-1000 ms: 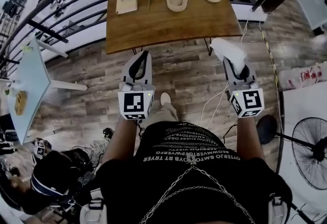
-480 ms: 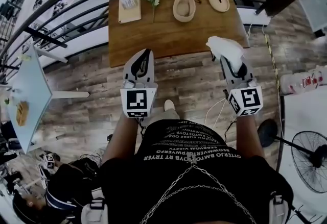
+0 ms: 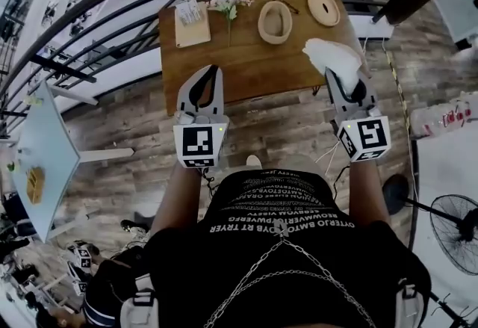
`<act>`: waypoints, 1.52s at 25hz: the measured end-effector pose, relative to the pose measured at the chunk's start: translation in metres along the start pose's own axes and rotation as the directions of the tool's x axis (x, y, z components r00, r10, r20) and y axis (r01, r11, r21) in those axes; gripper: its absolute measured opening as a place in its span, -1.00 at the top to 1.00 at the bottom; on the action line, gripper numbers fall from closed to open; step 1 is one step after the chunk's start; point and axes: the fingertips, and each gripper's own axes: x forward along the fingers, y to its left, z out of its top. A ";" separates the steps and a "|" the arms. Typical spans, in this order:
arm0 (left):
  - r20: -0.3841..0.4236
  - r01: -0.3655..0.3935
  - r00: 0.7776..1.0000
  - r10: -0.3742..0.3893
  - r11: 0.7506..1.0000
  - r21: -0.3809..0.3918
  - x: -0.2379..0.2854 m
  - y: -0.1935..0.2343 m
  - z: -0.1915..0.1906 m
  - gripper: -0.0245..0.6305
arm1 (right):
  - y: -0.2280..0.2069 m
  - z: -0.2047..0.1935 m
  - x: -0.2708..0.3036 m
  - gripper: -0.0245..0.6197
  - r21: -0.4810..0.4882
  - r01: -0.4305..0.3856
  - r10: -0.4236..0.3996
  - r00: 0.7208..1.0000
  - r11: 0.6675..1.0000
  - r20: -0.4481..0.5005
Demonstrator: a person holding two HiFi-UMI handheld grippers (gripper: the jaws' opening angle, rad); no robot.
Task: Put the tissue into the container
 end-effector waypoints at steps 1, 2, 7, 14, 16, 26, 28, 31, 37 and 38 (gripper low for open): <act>0.000 0.001 1.000 -0.001 1.000 -0.004 0.002 0.003 -0.001 0.82 | -0.001 0.000 0.003 0.58 0.001 0.004 -0.004 1.000 1.000 -0.002; -0.002 0.004 1.000 -0.004 1.000 -0.006 0.004 0.005 -0.002 0.82 | -0.002 -0.001 0.005 0.58 0.004 0.007 -0.007 1.000 1.000 -0.004; -0.015 0.021 1.000 -0.022 1.000 -0.012 0.016 0.008 -0.011 0.82 | -0.008 -0.010 0.019 0.58 0.024 0.013 -0.013 1.000 1.000 -0.019; -0.010 0.008 1.000 -0.008 1.000 -0.022 0.048 0.014 -0.008 0.82 | -0.035 -0.012 0.052 0.59 0.027 -0.010 0.010 1.000 1.000 -0.003; -0.009 0.007 1.000 -0.007 1.000 -0.018 0.060 0.015 -0.005 0.82 | -0.045 -0.013 0.065 0.59 0.033 -0.020 0.020 1.000 0.999 0.000; -0.047 -0.015 0.999 0.014 1.000 -0.015 0.141 0.031 -0.009 0.82 | -0.094 -0.050 0.145 0.59 0.060 -0.076 0.080 0.994 0.995 -0.070; -0.062 -0.016 0.998 0.014 1.000 -0.022 0.157 0.033 -0.014 0.82 | -0.103 -0.068 0.168 0.59 0.079 -0.104 0.112 0.987 0.991 -0.112; -0.094 -0.024 0.995 0.021 0.999 -0.032 0.179 0.036 -0.025 0.82 | -0.111 -0.097 0.204 0.59 0.116 -0.145 0.163 0.971 0.983 -0.173; -0.150 -0.076 0.986 0.068 0.996 -0.048 0.204 0.052 -0.044 0.82 | -0.115 -0.161 0.270 0.58 0.198 -0.214 0.265 0.923 0.956 -0.279; -0.164 -0.084 0.984 0.075 0.995 -0.049 0.208 0.055 -0.050 0.82 | -0.115 -0.172 0.279 0.59 0.205 -0.222 0.278 0.913 0.953 -0.299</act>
